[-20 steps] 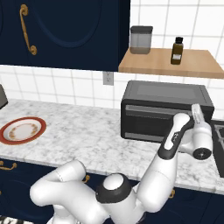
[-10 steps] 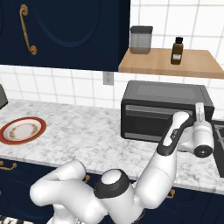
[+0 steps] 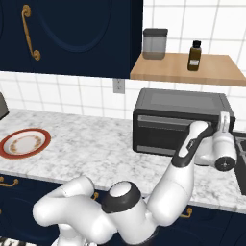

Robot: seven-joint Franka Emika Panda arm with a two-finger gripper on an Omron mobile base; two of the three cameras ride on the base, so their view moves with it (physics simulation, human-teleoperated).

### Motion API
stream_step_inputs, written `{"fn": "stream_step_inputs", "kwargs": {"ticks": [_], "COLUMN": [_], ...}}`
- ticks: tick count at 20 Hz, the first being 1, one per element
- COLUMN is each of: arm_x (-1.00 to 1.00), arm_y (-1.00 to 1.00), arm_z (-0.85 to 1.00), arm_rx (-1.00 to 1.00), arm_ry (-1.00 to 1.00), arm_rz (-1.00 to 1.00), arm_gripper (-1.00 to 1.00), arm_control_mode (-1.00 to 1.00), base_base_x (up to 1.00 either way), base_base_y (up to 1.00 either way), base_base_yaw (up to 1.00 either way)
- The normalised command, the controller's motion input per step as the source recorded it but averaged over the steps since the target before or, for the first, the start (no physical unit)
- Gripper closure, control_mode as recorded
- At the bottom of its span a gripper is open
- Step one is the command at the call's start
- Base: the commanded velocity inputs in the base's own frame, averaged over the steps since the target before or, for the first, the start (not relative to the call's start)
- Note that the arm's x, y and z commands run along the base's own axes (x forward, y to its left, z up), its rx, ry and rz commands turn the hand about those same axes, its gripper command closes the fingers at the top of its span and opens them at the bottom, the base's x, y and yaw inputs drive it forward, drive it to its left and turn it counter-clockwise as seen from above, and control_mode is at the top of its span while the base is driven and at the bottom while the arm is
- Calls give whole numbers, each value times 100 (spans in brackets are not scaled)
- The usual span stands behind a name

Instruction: Pick up the kebab skewer and baguette bread, and place them inside the toaster oven. Close the toaster oven door and start by setting the timer.

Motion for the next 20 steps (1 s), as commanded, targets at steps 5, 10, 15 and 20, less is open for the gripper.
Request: {"fn": "stream_step_inputs", "kwargs": {"ticks": [5, 10, 15, 20], "arm_x": [0, 0, 0, 0], "arm_y": [0, 0, 0, -1], "arm_z": [-9, -10, -11, -22], "arm_rx": [19, 19, 18, 16], "arm_ry": [0, 0, 0, 0], "arm_rz": [0, -1, -4, -8], "arm_gripper": [100, 100, 100, 100], "arm_control_mode": [-100, -100, -100, -100], "base_base_x": [0, 0, 0, 0], "base_base_y": [0, 0, 0, 0], "base_base_yaw": [0, 0, 0, 0]}}
